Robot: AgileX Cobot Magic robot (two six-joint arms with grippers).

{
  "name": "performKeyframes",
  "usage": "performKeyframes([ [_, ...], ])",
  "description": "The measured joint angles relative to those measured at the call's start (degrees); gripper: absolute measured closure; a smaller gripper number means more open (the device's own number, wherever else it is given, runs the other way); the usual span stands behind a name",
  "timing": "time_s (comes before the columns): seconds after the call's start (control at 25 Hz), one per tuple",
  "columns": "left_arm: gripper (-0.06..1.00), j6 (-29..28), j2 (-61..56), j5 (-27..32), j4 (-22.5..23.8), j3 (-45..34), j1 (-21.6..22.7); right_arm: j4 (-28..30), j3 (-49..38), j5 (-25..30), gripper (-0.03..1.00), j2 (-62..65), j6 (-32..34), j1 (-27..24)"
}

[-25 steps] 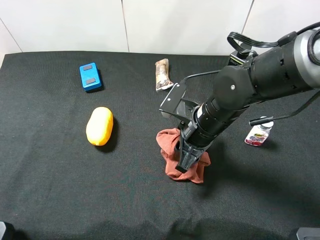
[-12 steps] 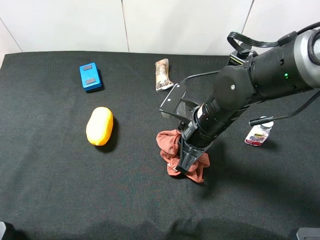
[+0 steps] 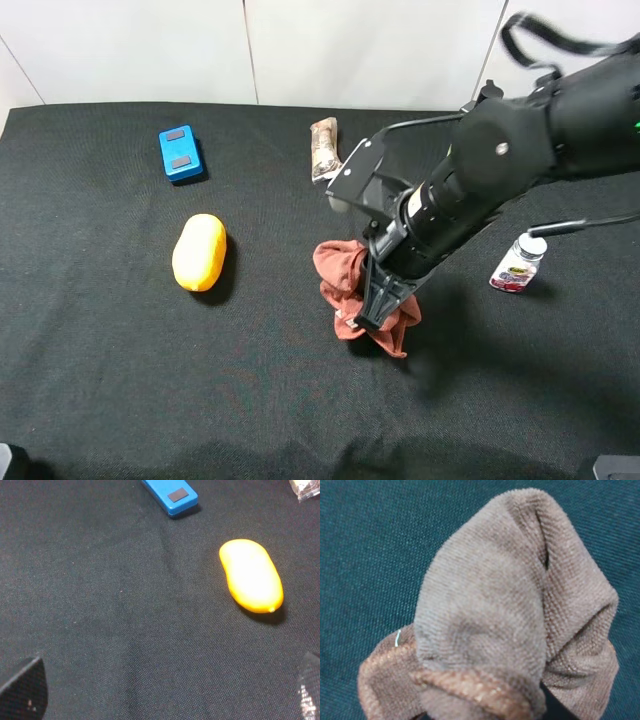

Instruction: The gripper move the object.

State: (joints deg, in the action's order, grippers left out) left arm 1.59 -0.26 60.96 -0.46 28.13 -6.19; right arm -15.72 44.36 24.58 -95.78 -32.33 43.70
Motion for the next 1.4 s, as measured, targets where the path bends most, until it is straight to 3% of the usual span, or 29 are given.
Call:
performKeyframes([
  [0.48, -0.05, 0.0, 0.0, 0.0, 0.0, 0.0, 0.0, 9.45, 11.72, 19.3, 0.89, 3.06, 12.67, 0.0],
  [1.16, -0.05, 0.0, 0.0, 0.0, 0.0, 0.0, 0.0, 11.81, 30.53, 41.96, 0.89, 3.11, 20.73, -1.24],
  [1.4, -0.05, 0.0, 0.0, 0.0, 0.0, 0.0, 0.0, 11.85, 34.87, 44.78, 0.89, 3.13, 22.36, -4.81],
])
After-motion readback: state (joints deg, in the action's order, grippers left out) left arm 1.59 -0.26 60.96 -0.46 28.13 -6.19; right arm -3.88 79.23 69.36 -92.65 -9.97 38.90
